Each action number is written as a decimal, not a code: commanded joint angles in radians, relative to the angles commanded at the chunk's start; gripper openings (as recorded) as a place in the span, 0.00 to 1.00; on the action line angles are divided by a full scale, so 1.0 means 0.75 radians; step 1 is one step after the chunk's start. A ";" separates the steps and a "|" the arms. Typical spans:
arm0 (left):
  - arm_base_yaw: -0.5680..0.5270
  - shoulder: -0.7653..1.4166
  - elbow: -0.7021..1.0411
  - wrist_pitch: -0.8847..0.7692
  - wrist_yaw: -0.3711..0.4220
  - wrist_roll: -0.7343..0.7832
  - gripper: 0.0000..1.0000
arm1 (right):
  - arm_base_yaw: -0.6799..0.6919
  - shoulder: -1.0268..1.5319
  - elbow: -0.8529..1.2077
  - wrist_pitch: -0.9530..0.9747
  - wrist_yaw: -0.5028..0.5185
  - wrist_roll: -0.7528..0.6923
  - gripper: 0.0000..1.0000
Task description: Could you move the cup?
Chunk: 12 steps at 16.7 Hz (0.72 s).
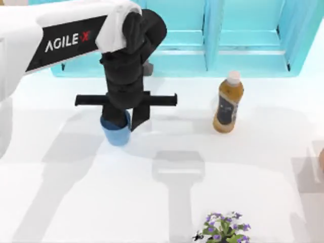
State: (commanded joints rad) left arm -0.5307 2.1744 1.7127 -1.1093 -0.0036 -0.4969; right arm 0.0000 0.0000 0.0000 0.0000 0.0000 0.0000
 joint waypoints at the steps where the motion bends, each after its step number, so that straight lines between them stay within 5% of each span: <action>1: 0.074 -0.052 -0.048 -0.004 -0.002 0.075 0.00 | 0.000 0.000 0.000 0.000 0.000 0.000 1.00; 7: 0.553 -0.362 -0.336 -0.030 -0.005 0.541 0.00 | 0.000 0.000 0.000 0.000 0.000 0.000 1.00; 12: 0.655 -0.447 -0.416 -0.036 -0.006 0.642 0.00 | 0.000 0.000 0.000 0.000 0.000 0.000 1.00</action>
State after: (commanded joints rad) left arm -0.0394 1.8389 1.4003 -1.1361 -0.0081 -0.0152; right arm 0.0000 0.0000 0.0000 0.0000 0.0000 0.0000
